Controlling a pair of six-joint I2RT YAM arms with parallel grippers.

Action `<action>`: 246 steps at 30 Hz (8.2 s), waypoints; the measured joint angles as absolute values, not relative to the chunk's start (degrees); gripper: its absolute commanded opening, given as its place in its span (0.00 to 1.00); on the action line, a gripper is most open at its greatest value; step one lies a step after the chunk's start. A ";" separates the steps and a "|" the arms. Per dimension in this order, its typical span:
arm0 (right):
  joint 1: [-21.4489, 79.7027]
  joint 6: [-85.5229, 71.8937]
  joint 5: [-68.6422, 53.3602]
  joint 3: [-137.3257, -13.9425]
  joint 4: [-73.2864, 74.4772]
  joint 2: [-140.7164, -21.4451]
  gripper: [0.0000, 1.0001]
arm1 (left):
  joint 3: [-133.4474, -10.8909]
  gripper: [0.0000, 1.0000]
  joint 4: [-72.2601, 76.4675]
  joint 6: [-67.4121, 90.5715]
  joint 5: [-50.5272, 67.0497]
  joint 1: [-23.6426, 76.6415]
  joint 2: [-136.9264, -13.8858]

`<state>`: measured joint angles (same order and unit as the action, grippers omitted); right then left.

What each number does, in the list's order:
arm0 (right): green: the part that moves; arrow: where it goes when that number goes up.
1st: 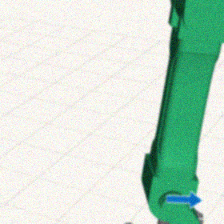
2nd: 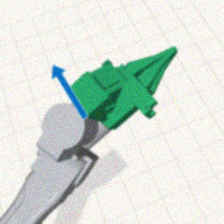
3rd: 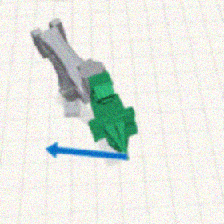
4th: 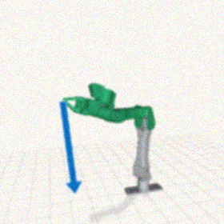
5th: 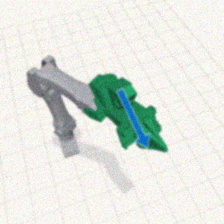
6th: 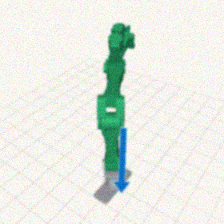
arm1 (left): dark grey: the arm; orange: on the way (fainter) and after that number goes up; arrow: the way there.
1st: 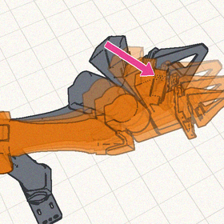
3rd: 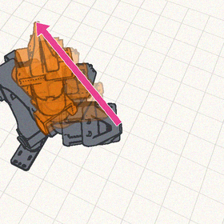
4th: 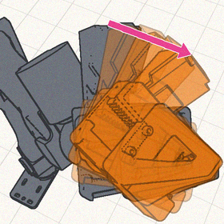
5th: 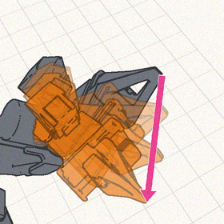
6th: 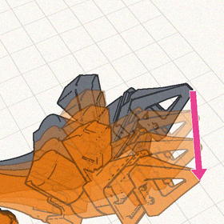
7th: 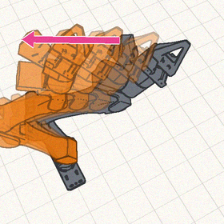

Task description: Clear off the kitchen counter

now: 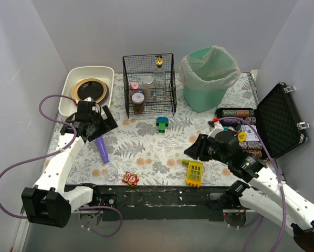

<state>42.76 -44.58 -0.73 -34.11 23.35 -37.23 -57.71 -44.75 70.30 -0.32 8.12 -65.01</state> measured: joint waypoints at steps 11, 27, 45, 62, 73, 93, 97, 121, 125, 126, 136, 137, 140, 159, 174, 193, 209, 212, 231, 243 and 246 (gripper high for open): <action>54.52 -42.06 -3.27 -41.52 18.15 -60.14 0.50 | -52.58 0.98 -49.47 75.16 -1.43 8.58 -57.34; 71.59 -45.58 -2.35 -64.62 3.90 -96.57 0.56 | -52.53 0.98 -51.05 75.16 -0.67 8.58 -56.58; 73.89 -50.02 -1.87 -74.63 1.45 -106.96 0.52 | -51.33 0.98 -52.47 74.32 -0.62 8.58 -53.41; 73.89 -50.22 1.89 -78.54 6.24 -112.55 0.01 | -51.33 0.98 -52.60 73.93 -0.73 8.58 -53.36; 68.42 -53.23 2.07 -56.01 -2.46 -93.73 0.01 | -51.27 0.98 -52.05 73.76 1.06 8.58 -52.58; 50.30 -77.60 -15.92 -35.53 -46.39 -71.83 0.01 | -54.28 0.98 -22.52 92.66 38.13 8.91 -45.52; 50.22 -82.63 -17.93 -35.53 -54.68 -74.56 0.01 | -54.26 0.98 -18.55 95.46 42.15 9.50 -45.60; 47.51 -88.33 -18.65 -35.53 -63.09 -75.37 0.01 | -52.86 0.69 -11.70 97.49 51.99 12.88 -46.63; 47.51 -88.33 -18.85 -35.53 -63.09 -75.37 0.01 | -52.86 0.64 -11.68 97.25 52.01 12.97 -46.81; 47.51 -88.33 -18.85 -35.53 -63.09 -75.37 0.01 | -52.86 0.63 -11.68 97.12 52.01 13.02 -46.83; 47.51 -89.06 -19.62 -35.53 -63.24 -75.37 0.01 | -52.86 0.70 -11.62 96.49 52.64 13.28 -46.96; 47.51 -89.25 -19.64 -35.53 -63.26 -75.37 0.01 | -52.86 0.70 -11.60 96.40 52.77 13.32 -47.09; 47.51 -89.73 -19.66 -35.53 -63.51 -75.40 0.01 | -52.86 0.68 -11.60 96.25 53.01 13.50 -47.53; 47.40 -90.08 -19.70 -35.53 -63.33 -75.48 0.16 | -52.86 0.00 -10.83 95.55 53.58 14.09 -47.77; 37.60 -79.61 -16.95 -24.80 -42.63 -56.23 0.61 | -62.22 0.00 -30.94 84.14 33.23 14.22 -50.06; 37.52 -50.98 -1.45 -36.40 15.29 -32.21 0.59 | -70.54 0.00 -41.08 70.26 1.48 -11.05 -73.14; 37.52 -45.28 -1.19 -35.83 22.59 -28.60 0.59 | -87.66 0.00 -34.33 66.65 -8.67 -15.27 -94.74; 37.52 -43.97 -1.21 -35.18 23.05 -28.93 0.59 | -88.75 0.00 -34.30 65.41 -10.59 -15.27 -98.17; 37.52 -40.27 0.38 -32.80 23.03 -30.63 0.59 | -92.86 0.00 -35.75 61.87 -17.69 -15.16 -112.99; 37.52 -39.13 1.48 -32.80 23.18 -32.10 0.59 | -99.72 0.16 -39.00 59.48 -17.65 -15.16 -119.85; 37.52 -38.54 2.28 -32.88 23.90 -32.10 0.59 | -101.14 0.32 -40.05 59.07 -17.56 -15.20 -120.68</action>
<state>37.52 -38.54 2.28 -32.88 23.90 -32.10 -101.14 -40.05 59.07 -17.56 -15.20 -120.68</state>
